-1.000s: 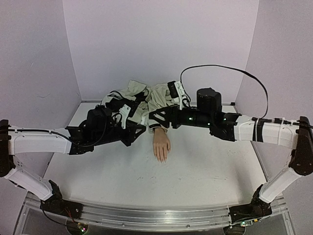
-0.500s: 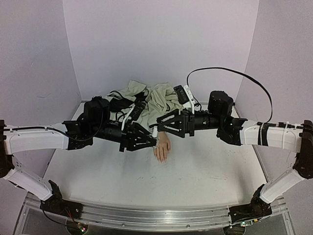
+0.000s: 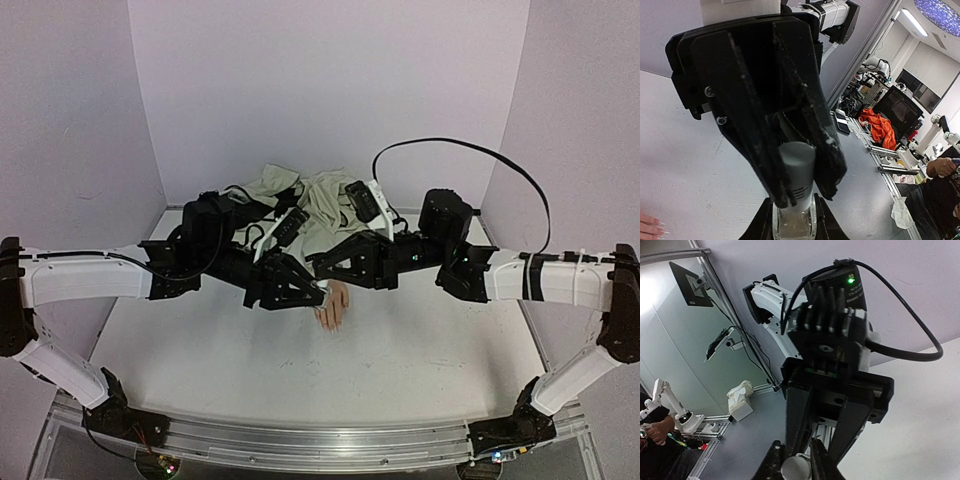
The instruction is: Paint the nails
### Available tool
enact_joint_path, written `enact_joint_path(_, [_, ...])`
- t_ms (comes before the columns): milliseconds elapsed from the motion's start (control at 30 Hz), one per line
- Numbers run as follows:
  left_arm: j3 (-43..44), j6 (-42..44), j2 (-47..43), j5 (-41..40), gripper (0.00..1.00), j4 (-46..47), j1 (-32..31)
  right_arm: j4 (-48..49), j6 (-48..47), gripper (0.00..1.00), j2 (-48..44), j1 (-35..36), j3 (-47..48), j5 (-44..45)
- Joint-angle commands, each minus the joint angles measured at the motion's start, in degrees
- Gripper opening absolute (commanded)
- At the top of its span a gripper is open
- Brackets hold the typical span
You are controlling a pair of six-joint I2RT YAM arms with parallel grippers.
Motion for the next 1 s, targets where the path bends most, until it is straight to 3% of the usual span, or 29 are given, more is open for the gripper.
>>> enact_joint_path(0, [1.9,0.6,-0.5,1.5,0.0,3.6,-0.1,4.7,0.6,0.09,1.1,0.4,2.1,-1.7])
enact_joint_path(67, [1.4,1.3,-1.1,-0.2,0.0,3.7,0.0,4.7,0.6,0.01,1.5,0.5,2.1,-1.6])
enact_joint_path(167, [-0.8,3.4,-2.9,-8.8,0.0,3.6,0.0,4.5,0.4,0.0,2.0,0.6,1.8,-0.1])
enact_joint_path(333, [-5.8,5.5,-7.4,-42.1,0.0,3.7,0.0,2.0,-0.6,0.0,2.5,0.6,1.6,6.7])
enact_joint_path(433, [-7.5,7.5,-9.2,-57.1,0.0,3.5,0.0,-1.9,-0.9,0.0,2.9,1.6,2.4,16.8])
enact_joint_path(500, [-7.8,8.6,-9.5,-63.0,0.0,3.4,-0.1,-10.8,-2.3,0.0,3.7,3.9,5.3,31.6])
enact_joint_path(567, [-7.5,9.8,-9.1,-64.8,0.0,3.4,-0.1,-18.2,-1.7,0.0,5.1,6.5,9.3,45.7])
enact_joint_path(700, [-6.9,9.7,-7.3,-65.9,0.0,3.3,-0.1,-23.2,0.1,0.0,8.2,11.3,14.0,60.4])
enact_joint_path(967, [-6.9,9.8,-5.1,-62.0,0.0,3.3,-0.1,-23.8,-4.2,0.0,8.2,13.2,16.7,61.0])
